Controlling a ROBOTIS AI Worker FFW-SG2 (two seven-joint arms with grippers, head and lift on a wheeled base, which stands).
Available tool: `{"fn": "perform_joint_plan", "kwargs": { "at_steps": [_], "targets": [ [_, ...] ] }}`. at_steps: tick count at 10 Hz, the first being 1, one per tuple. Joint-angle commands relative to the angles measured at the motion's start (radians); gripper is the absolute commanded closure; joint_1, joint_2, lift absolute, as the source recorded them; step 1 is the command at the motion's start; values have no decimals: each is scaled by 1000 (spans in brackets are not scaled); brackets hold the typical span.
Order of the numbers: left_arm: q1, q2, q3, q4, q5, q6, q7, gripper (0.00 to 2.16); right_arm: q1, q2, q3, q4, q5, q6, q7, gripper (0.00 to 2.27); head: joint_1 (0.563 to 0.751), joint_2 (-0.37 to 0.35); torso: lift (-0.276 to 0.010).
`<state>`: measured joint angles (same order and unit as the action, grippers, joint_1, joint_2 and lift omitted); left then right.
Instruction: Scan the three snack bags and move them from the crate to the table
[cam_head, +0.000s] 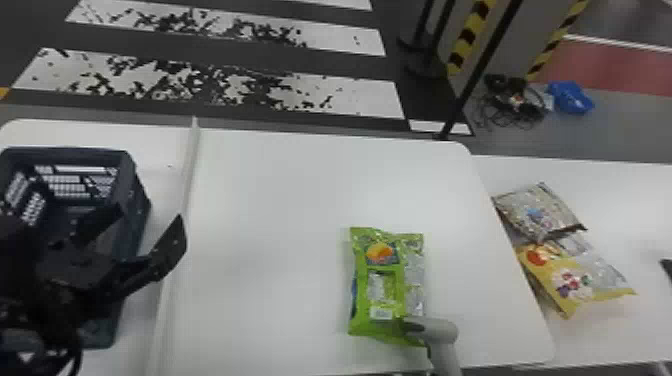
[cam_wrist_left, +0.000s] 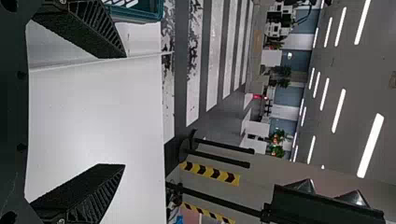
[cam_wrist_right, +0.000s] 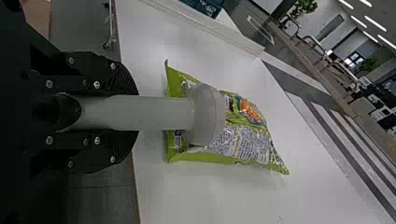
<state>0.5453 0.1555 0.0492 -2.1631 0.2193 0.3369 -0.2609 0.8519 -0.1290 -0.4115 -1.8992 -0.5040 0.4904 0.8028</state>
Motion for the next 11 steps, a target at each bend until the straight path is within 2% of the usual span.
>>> {"fn": "perform_joint_plan", "kwargs": {
  "at_steps": [1,4,7,9,11],
  "targets": [
    [15,1,11,-1,2,-25,-1,29,-17,-1,33,20,28,-12,-16,2162,695,-165,-62],
    [21,1,27,-3,5,-34,-3,29,-36,-6,49,42,50,-12,-36,2162,695,-124,-62],
    [5,-1,20,3,3,-28,0,29,-19,-8,-40,-40,-54,73,-5,2162,695,-117,-62],
    [5,-1,17,0,3,-28,-1,29,-117,-12,-124,-44,-87,144,6,2162,695,-157,-62],
    [5,1,12,-6,2,-28,0,29,-297,-50,-119,63,-10,67,-16,2159,695,-209,-62]
  ]
}}
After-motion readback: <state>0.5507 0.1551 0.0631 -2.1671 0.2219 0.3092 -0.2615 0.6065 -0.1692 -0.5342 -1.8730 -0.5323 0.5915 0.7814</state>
